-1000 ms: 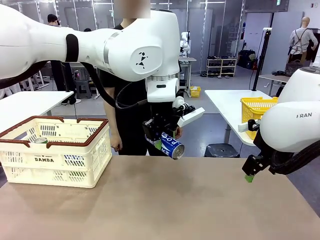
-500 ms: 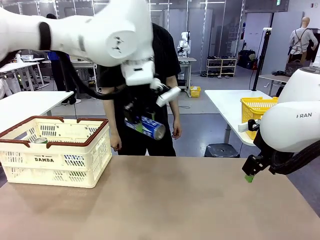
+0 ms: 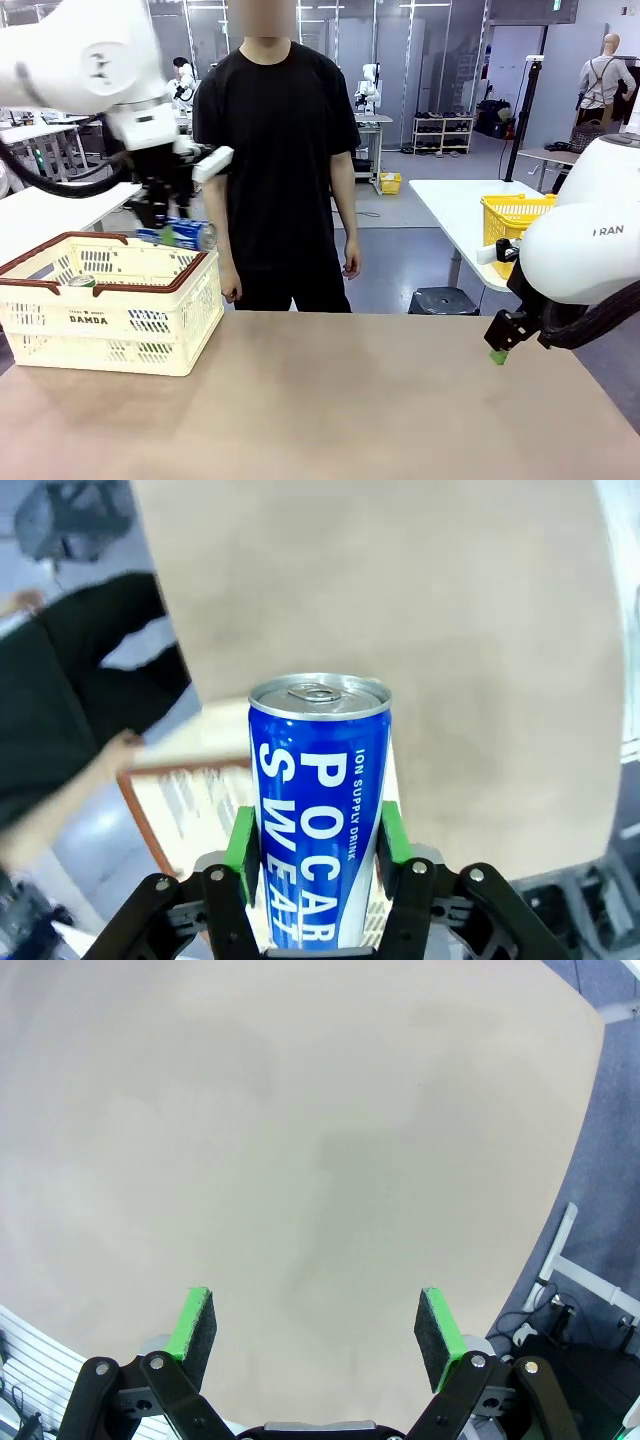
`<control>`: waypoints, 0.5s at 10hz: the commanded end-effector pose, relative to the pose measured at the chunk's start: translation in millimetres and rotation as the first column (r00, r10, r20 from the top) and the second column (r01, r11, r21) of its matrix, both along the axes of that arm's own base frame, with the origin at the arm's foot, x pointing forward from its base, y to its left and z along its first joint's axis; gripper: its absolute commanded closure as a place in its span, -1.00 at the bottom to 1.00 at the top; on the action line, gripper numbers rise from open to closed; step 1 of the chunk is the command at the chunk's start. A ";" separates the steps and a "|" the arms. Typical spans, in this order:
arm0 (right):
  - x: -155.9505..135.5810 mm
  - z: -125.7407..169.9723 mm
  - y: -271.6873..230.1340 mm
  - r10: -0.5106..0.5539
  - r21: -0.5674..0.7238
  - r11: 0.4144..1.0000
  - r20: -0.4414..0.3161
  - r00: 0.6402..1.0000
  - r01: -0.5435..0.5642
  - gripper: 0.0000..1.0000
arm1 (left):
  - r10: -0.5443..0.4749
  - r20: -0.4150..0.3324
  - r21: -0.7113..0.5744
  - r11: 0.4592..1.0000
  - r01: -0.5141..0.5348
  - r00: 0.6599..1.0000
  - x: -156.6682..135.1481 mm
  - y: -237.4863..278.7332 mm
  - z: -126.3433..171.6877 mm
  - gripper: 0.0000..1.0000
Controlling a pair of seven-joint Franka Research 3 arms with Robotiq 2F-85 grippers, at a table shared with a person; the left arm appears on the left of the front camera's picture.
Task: Place the drinks into the Shopping basket.
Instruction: Pick up one drink and place it into the Shopping basket.
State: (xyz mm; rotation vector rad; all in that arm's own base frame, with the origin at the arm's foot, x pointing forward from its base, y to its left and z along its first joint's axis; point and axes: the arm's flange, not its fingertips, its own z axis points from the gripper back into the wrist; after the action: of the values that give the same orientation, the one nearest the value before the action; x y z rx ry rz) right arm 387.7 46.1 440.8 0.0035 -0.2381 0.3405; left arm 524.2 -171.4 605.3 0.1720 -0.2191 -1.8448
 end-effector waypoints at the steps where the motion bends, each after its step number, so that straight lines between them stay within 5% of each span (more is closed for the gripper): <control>1: -1.6 -1.4 -1.6 0.003 -0.001 1.000 0.000 1.000 -0.003 -1.00 | 0.059 0.073 -0.087 0.995 -0.053 0.996 4.3 53.0 -12.7 -0.13; 5: -1.6 -1.4 -1.6 0.003 -0.001 1.000 0.000 1.000 -0.003 -1.00 | 0.117 0.080 -0.067 0.991 -0.112 0.990 45.1 112.5 -26.8 -0.13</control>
State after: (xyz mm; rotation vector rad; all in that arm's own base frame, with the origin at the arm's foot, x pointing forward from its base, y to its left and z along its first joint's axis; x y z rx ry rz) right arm 387.7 46.1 440.8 0.0034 -0.2380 0.3405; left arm 563.7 -54.7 574.3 0.2044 -0.2940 -1.6917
